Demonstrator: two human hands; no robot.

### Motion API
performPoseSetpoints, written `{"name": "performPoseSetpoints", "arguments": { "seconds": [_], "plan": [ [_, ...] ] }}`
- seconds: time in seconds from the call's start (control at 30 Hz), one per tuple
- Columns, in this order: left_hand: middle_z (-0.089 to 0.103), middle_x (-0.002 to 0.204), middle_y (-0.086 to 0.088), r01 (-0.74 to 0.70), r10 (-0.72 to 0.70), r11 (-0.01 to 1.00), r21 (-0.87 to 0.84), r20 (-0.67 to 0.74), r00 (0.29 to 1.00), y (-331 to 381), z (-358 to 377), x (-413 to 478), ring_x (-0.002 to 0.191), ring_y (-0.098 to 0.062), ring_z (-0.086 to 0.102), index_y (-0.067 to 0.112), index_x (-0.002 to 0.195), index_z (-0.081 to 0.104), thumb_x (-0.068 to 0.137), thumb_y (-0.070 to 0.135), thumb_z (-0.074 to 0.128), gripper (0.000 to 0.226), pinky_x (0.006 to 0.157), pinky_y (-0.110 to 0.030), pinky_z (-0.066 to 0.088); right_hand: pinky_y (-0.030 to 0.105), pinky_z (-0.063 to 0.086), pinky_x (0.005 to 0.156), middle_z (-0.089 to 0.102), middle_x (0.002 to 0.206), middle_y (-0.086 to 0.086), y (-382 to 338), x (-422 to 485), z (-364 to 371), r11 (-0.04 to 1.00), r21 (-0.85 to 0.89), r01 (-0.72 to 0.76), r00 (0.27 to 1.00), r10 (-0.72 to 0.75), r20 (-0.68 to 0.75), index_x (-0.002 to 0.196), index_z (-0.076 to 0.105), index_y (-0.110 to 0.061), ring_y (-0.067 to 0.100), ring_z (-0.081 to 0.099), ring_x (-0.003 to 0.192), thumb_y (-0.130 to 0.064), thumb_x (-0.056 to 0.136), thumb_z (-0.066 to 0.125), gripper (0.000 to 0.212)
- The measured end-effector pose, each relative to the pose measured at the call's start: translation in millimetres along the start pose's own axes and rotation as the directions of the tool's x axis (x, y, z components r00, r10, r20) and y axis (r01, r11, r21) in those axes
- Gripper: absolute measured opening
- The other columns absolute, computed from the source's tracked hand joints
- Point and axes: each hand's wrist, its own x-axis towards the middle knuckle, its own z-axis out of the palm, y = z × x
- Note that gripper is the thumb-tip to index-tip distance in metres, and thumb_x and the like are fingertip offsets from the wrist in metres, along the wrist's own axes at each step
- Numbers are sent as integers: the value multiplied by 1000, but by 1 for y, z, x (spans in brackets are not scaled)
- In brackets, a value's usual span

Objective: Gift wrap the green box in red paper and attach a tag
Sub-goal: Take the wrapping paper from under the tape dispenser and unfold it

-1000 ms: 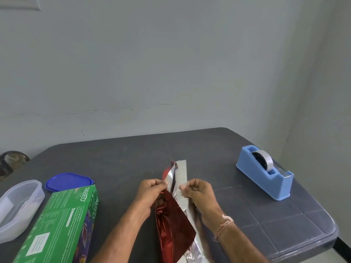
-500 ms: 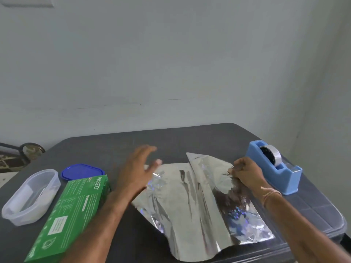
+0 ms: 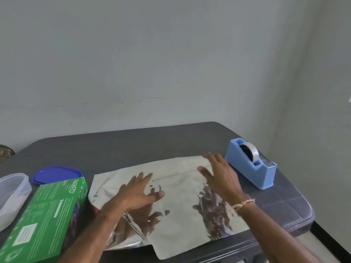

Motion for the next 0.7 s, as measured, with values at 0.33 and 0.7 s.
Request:
{"name": "performPoseSetpoints", "arguments": {
  "seconds": [0.33,0.7],
  "plan": [
    [-22,168,6,-34,32,996,79,38,999,-25,33,-14,155,-18,-21,40,161,-9,42,109,23,141,124,-55,-6,66,2,123,-1,172,-8,11,-40,38,972,-226,67,875,52,481,161,8,-42,24,-2,159,-75,96,24,74],
    [-26,167,10,-52,51,996,68,21,998,-20,32,-2,153,-15,-26,44,160,-10,53,105,31,130,123,-54,-11,71,-3,118,-15,171,-7,-13,-36,34,983,-166,73,810,39,585,160,-1,-43,32,-10,158,-92,80,31,99]
  ]
}}
